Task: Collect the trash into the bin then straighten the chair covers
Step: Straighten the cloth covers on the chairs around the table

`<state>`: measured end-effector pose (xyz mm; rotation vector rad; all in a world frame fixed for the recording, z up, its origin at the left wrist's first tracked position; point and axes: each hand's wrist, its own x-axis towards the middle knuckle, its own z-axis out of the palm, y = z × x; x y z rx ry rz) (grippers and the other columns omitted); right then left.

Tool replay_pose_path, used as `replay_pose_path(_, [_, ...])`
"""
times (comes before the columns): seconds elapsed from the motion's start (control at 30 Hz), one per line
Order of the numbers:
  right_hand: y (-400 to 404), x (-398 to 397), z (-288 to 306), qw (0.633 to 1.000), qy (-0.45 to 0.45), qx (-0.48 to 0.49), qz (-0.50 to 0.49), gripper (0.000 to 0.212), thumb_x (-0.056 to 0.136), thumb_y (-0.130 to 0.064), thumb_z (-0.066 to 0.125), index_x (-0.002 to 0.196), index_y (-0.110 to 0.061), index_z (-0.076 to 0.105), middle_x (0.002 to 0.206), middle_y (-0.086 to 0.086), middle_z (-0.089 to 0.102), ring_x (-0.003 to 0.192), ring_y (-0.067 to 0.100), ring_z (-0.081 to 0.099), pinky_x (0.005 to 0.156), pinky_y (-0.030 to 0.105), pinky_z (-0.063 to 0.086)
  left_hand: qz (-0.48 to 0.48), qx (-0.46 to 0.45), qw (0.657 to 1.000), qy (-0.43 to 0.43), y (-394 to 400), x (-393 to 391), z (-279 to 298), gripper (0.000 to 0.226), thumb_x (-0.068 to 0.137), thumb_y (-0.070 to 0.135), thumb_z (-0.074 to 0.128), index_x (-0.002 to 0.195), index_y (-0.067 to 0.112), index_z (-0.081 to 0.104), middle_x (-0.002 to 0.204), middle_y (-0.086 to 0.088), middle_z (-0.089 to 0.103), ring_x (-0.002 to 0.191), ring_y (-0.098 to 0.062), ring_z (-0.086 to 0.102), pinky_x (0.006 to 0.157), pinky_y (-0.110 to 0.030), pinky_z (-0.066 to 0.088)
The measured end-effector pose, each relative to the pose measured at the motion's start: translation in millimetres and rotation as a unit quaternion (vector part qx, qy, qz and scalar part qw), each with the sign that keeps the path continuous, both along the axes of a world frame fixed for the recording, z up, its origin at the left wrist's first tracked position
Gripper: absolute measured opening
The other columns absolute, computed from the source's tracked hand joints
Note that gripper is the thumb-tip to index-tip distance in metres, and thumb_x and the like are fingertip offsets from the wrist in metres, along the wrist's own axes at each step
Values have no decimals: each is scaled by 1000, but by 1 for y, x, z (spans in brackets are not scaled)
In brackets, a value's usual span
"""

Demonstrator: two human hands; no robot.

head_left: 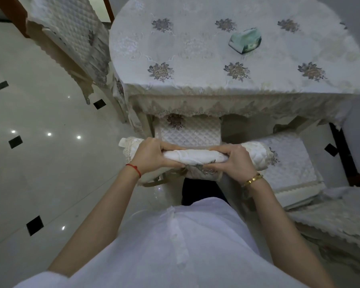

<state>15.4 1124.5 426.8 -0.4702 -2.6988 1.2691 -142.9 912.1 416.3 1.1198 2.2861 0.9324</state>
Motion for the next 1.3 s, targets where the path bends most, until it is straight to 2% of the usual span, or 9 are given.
replay_pose_path(0.13, [16, -29, -2, 1000, -5, 20, -6, 47, 57, -36, 89, 99, -22, 75, 86, -22, 63, 82, -22, 54, 70, 0, 37, 1, 8, 1000, -4, 16, -28, 1, 60, 56, 63, 78, 108, 35, 73, 101, 16, 73, 91, 7, 64, 77, -12, 50])
replay_pose_path(0.3, [33, -56, 0, 999, -6, 27, 23, 46, 57, -39, 87, 98, -24, 75, 83, -23, 63, 82, -18, 55, 68, 3, 39, 5, -1, 1000, -13, 30, -55, 1, 56, 55, 57, 83, 107, 38, 72, 100, 21, 72, 91, 11, 63, 74, -6, 45])
replay_pose_path(0.5, [43, -63, -2, 999, -22, 25, 32, 51, 55, -43, 87, 101, -26, 74, 98, -18, 69, 87, -16, 57, 73, 4, 40, 2, -15, 1000, -16, 37, -60, 4, 55, 56, 52, 86, 108, 40, 72, 99, 22, 72, 92, 11, 62, 73, -5, 43])
replay_pose_path(0.67, [44, -63, 1, 998, -32, 37, 39, 57, 55, -51, 83, 104, -25, 73, 104, -8, 72, 95, 2, 64, 86, 26, 51, 0, -33, 999, -7, 37, -58, 9, 54, 58, 53, 84, 109, 41, 70, 104, 18, 72, 95, 3, 64, 83, -17, 51])
replay_pose_path(0.83, [40, -54, 6, 995, -34, 79, 48, 60, 62, -63, 73, 111, -30, 66, 108, -11, 69, 101, 7, 61, 92, 42, 47, -11, -50, 998, 33, 36, -47, 15, 58, 65, 53, 81, 118, 34, 68, 107, 11, 73, 98, -5, 65, 84, -23, 51])
replay_pose_path(0.93, [37, -30, 12, 991, -26, 124, 33, 59, 72, -60, 68, 122, -30, 58, 118, -11, 63, 112, 11, 53, 99, 41, 42, 1, -38, 995, 89, 30, -29, 24, 56, 74, 44, 77, 126, 26, 63, 118, 6, 68, 108, -11, 61, 92, -20, 44])
replay_pose_path(1.03, [26, 15, 16, 984, 7, 173, -31, 48, 82, -44, 65, 122, -18, 58, 120, -2, 62, 114, 18, 53, 99, 38, 43, 23, -1, 985, 171, 20, 0, 35, 50, 81, 35, 73, 127, 18, 62, 120, 0, 67, 112, -17, 61, 100, -32, 45])
replay_pose_path(1.13, [4, 71, 14, 975, 7, 205, -89, 40, 86, -35, 61, 120, -14, 59, 115, 2, 64, 108, 20, 55, 93, 36, 46, 22, 21, 976, 215, 5, 37, 40, 45, 83, 24, 73, 125, 14, 63, 118, -4, 68, 110, -21, 62, 97, -38, 48])
replay_pose_path(1.3, [-38, 176, 2, 967, -9, 206, -151, 33, 88, -29, 63, 117, -15, 60, 110, 2, 65, 102, 21, 57, 86, 38, 49, -19, 47, 974, 220, -21, 110, 38, 39, 84, 19, 71, 122, 12, 64, 115, -5, 69, 105, -22, 65, 89, -42, 53])
